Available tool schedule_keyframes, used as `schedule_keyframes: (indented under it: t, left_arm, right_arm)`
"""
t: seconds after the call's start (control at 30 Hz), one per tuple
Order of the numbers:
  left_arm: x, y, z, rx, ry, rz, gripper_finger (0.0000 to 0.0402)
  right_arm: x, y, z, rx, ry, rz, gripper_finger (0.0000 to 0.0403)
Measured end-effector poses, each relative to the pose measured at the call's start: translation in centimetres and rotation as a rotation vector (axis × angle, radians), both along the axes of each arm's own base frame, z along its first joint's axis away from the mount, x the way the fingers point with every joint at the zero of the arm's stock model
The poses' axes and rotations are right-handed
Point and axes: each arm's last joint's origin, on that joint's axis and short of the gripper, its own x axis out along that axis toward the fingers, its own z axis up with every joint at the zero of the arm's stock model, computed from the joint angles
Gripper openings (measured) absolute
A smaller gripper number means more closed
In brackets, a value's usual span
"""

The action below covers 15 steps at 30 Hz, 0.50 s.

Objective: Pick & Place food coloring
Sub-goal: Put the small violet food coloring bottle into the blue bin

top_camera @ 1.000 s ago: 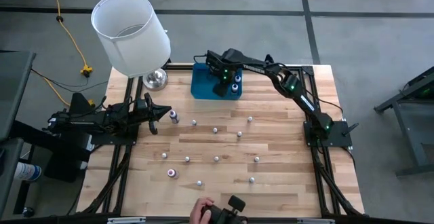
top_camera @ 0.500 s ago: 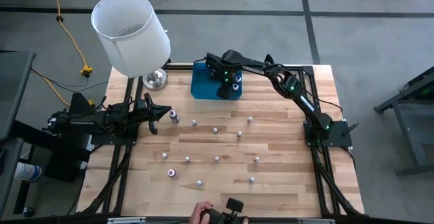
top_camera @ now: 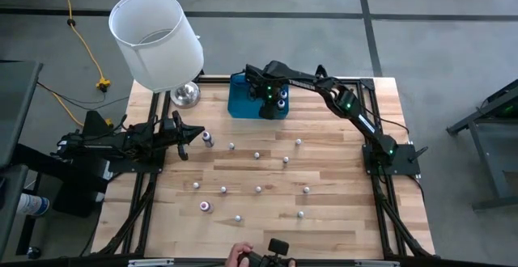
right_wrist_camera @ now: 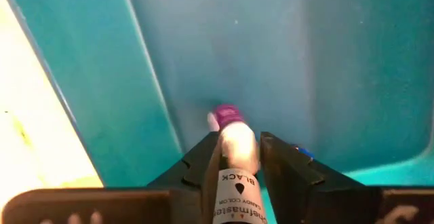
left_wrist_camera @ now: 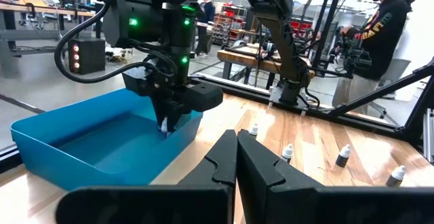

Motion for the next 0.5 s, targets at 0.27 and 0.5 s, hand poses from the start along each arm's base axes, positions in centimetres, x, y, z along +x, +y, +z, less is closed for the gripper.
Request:
schedule_keyframes:
  t: [0.27,0.5]
  left_arm:
    - [0.0,0.0,0.0,0.0,0.001,0.0,0.0]
    - [0.0,0.0,0.0,0.0,0.0,0.0,0.0]
  right_arm:
    - [0.0,0.0,0.2,-0.028,0.013,-0.001,0.0159]
    - [0.2,-0.2,1.5,-0.046,-0.021,-0.007,0.0174]
